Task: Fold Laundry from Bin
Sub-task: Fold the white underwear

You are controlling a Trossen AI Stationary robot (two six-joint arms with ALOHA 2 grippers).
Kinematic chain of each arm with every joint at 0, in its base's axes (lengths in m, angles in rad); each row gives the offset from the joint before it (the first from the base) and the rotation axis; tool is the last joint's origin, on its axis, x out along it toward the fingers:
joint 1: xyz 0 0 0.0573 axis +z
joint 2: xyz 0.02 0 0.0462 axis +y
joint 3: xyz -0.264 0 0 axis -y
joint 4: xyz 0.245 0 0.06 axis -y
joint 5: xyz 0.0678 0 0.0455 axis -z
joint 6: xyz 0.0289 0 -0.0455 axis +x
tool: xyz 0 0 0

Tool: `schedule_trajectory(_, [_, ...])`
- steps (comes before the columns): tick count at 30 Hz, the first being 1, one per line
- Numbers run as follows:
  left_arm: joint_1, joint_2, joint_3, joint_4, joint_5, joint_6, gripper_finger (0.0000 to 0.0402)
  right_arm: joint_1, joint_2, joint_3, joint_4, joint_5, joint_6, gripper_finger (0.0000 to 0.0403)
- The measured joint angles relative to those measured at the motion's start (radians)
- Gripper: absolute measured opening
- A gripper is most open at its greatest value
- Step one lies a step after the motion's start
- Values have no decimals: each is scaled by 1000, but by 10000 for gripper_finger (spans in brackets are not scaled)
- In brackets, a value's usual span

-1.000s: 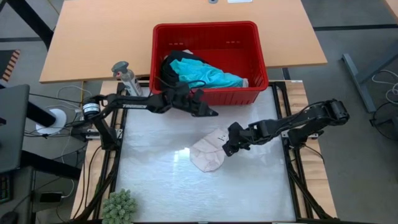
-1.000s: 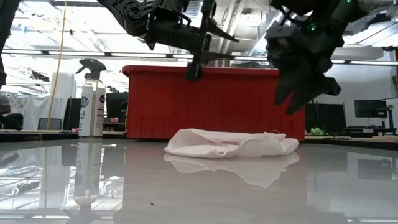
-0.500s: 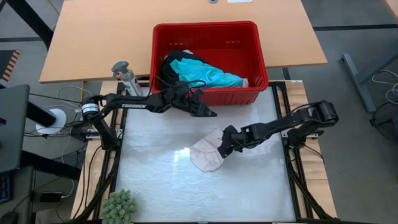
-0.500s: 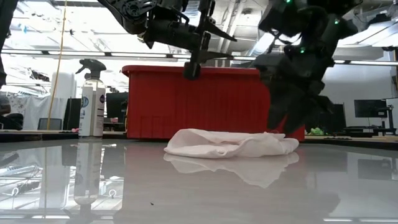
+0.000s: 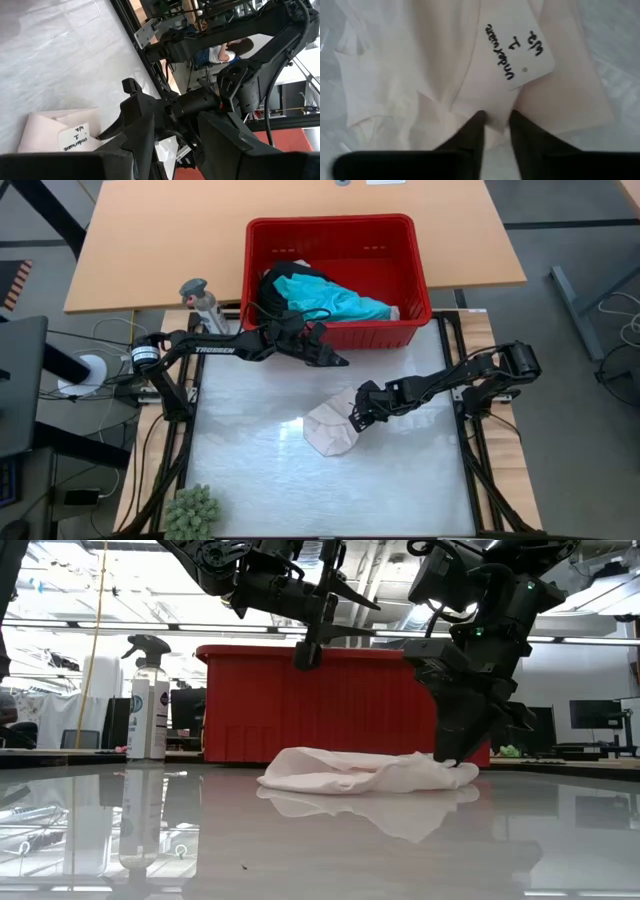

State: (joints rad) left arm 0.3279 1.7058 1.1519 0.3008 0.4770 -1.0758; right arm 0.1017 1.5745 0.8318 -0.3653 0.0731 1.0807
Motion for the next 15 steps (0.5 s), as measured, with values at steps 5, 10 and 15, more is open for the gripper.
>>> schedule_trajectory(5, [0,0,0,-4,-17,0,142,0,0,0,4,-36,-5,15])
schedule_trajectory(10, [0,1,0,-8,-18,17,142,3,-10,37,-21,-52,-1,28])
schedule_trajectory(15, [0,1,0,-34,-18,18,142,3,-44,105,-119,-48,-20,15])
